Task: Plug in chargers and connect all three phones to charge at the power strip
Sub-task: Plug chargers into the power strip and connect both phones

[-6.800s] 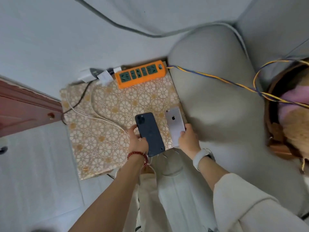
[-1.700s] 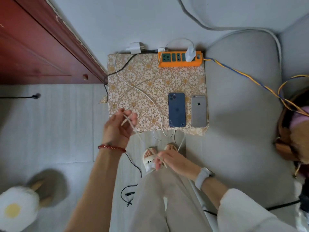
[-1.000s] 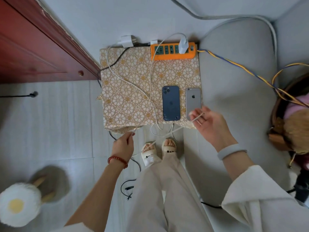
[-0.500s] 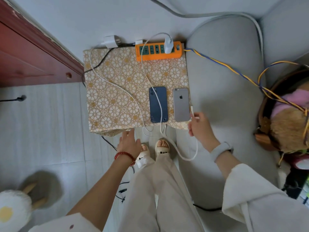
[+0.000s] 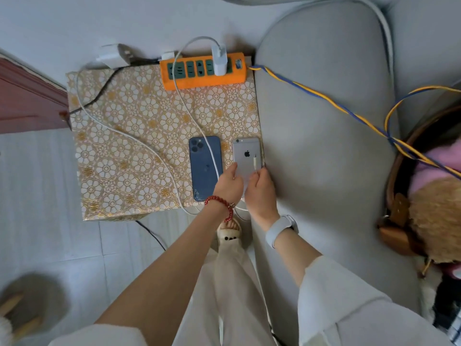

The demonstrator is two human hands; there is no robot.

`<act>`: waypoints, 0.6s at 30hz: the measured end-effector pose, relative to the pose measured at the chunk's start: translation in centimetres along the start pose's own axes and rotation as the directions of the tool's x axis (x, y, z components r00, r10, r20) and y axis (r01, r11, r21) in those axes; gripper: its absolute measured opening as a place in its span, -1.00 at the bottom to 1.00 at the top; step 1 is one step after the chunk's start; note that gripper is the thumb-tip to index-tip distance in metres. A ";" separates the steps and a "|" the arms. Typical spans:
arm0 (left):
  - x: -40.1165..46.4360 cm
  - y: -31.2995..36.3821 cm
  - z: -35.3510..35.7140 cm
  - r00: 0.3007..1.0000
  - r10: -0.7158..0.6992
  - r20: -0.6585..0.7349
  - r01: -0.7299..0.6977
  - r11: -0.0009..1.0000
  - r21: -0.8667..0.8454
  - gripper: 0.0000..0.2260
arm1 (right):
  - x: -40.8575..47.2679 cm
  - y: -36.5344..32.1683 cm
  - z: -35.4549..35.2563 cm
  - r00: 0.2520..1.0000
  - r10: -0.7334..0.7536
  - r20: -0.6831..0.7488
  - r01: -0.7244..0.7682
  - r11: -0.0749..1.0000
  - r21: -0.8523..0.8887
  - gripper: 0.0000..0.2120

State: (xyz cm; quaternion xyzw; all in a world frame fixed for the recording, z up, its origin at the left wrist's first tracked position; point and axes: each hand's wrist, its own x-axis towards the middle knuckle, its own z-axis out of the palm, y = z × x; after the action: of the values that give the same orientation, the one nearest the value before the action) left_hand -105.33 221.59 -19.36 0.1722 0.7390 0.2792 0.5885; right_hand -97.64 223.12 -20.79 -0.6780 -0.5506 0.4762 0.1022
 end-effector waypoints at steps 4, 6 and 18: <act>0.4 0.2 0.6 0.998 -0.063 -0.022 0.062 0.996 -0.070 -0.55 | 0.1 0.0 0.1 0.999 0.038 0.003 -0.039 0.996 0.077 -0.78; 0.5 0.0 0.2 0.996 -0.043 -0.076 0.034 0.994 -0.107 -0.61 | 0.1 -0.3 0.0 0.998 0.056 0.005 -0.056 0.989 0.140 -0.82; -1.5 0.0 -3.5 0.981 -0.124 -0.149 0.063 0.929 -0.364 -0.79 | -3.7 -1.2 -3.4 0.997 -0.071 0.023 0.064 0.975 0.211 -0.74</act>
State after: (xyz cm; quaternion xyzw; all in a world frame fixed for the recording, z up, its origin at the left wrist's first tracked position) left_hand -108.31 219.99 -17.69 0.0024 0.7306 0.3941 0.5576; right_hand -95.63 221.78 -16.22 -0.6370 -0.5214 0.5381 0.1811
